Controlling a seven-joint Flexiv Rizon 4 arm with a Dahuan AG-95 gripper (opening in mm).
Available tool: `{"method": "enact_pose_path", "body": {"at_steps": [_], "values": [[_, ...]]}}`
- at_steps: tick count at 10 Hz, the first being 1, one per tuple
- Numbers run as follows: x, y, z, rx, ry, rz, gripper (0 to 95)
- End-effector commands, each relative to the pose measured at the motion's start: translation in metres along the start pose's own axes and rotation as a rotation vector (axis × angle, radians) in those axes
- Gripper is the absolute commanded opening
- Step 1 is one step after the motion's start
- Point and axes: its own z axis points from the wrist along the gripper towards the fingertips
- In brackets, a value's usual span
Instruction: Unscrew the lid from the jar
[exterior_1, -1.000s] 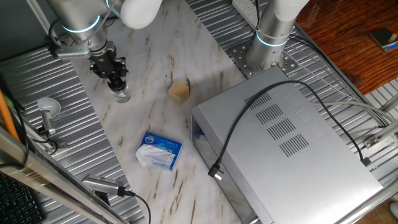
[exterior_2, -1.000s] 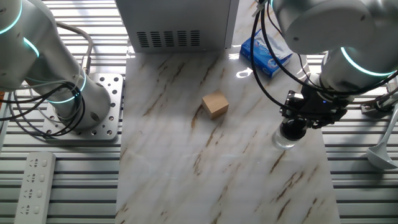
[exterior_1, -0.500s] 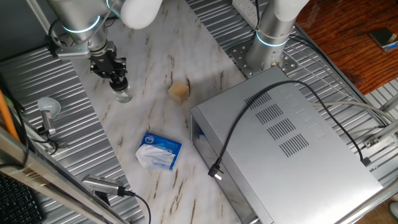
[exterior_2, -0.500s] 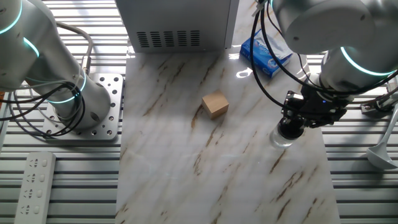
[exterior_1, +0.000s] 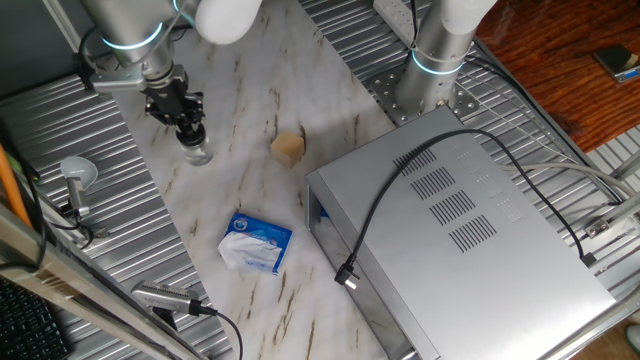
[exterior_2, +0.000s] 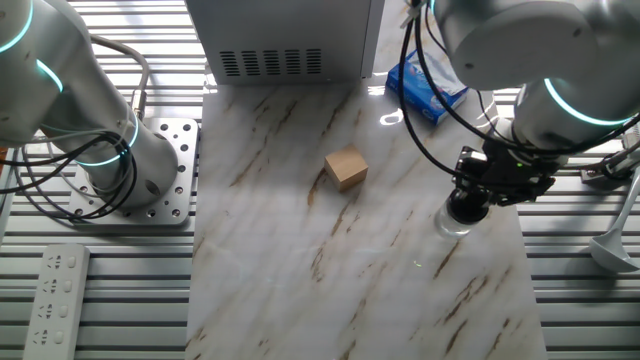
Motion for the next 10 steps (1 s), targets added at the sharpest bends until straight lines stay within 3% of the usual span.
{"method": "enact_pose_path", "body": {"at_steps": [1,3,7,10], "values": [[-0.0012,-0.0022,0.0011,0.004,0.006,-0.005,19.0],[-0.0011,-0.0022,0.0009,0.002,0.006,-0.018,19.0],[-0.0016,-0.0032,0.0031,-0.014,-0.022,-0.034,95.0],[-0.0020,-0.0034,0.0034,-0.018,-0.028,-0.022,95.0]]}}
